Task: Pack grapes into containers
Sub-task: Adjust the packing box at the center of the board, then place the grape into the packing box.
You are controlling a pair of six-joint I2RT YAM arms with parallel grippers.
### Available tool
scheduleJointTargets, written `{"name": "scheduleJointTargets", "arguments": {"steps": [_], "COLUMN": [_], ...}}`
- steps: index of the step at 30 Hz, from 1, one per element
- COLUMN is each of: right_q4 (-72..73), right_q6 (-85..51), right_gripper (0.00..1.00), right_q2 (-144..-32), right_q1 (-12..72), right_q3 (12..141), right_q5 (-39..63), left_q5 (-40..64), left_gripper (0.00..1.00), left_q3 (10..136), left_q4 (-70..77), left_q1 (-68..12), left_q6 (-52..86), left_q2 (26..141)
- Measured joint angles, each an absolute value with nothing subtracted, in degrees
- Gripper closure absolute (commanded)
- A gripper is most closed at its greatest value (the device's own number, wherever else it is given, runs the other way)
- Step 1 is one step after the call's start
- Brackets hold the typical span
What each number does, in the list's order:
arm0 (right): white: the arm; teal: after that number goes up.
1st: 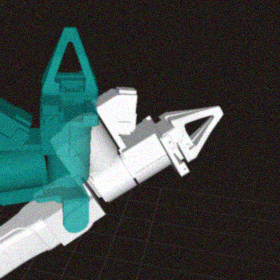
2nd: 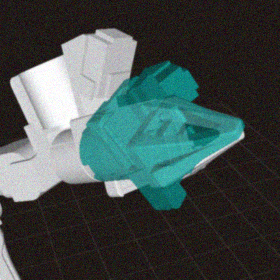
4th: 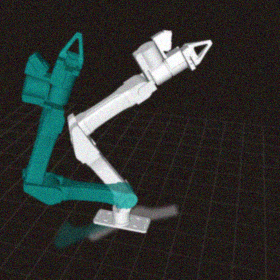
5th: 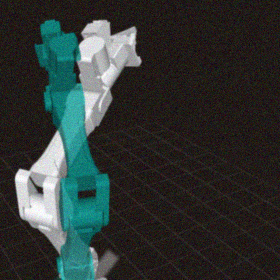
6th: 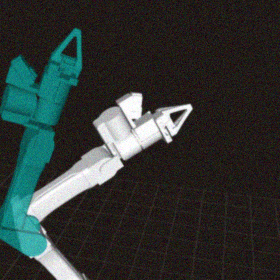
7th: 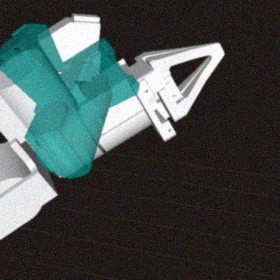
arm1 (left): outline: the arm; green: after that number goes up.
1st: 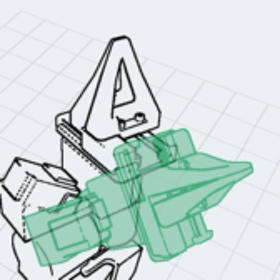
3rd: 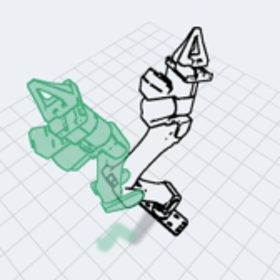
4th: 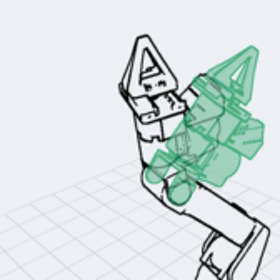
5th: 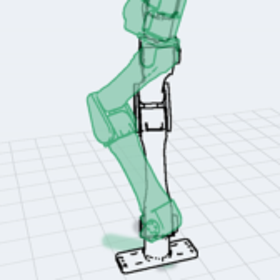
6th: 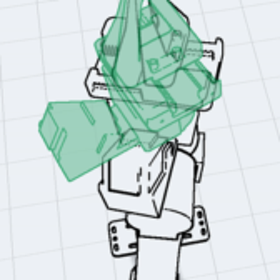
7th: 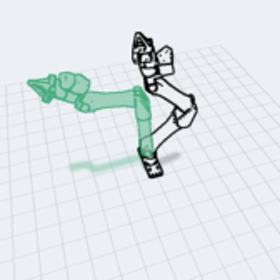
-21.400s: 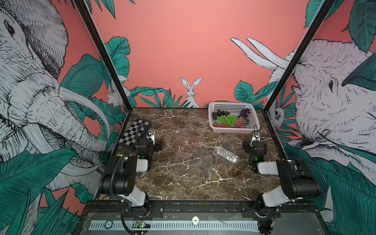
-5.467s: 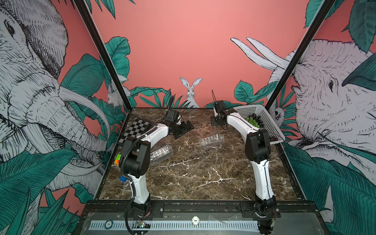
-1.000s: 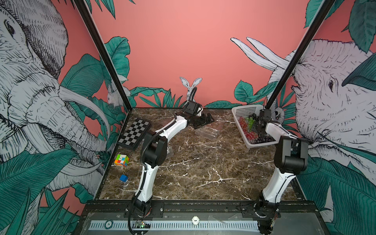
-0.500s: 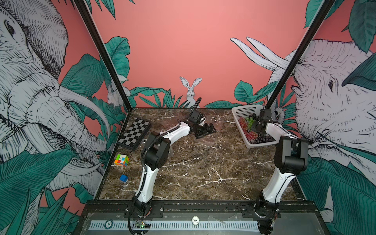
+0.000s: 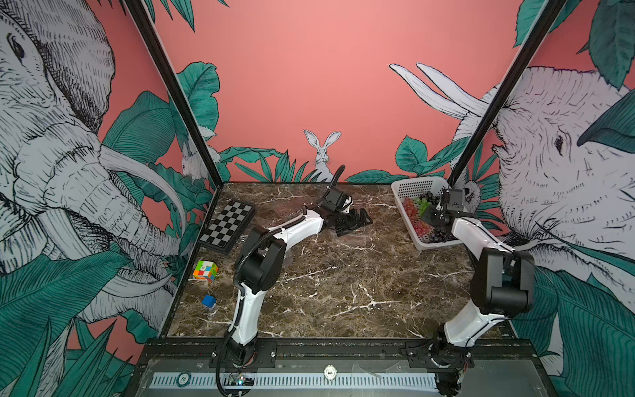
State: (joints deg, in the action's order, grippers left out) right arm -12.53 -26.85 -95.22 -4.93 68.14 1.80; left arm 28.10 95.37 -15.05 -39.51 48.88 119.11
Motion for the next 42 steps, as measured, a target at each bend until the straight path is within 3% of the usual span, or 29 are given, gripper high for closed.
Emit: {"name": "scheduleJointTargets", "arguments": {"steps": [12,19,30,42], "right_q4": [-8.67,-9.82,-9.96,-9.32], "right_q6": [-26.57,-26.59,-28.40,-33.52], "right_gripper": [1.00,1.00,1.00,1.00], "right_q2": [-86.37,-86.30,-88.42,-94.59], "right_q1": [1.30,5.21,15.31,24.60], "right_q3": [67.53,74.35,85.03,83.79], "right_q5": [2.15,2.15,3.88,8.95], "left_q5": [27.62,26.44,24.58,23.94], "left_gripper": [0.01,0.00,0.01,0.00], "left_q3": [96.57,96.99,84.73,74.24], "left_q4": [-15.51,-16.75,-13.21,-8.71], "left_q1": [-41.69,-40.32,-32.67,-30.85], "left_q6": [49.21,47.97,49.50,53.06], "left_q2": [119.11,115.59,102.54,99.50]}}
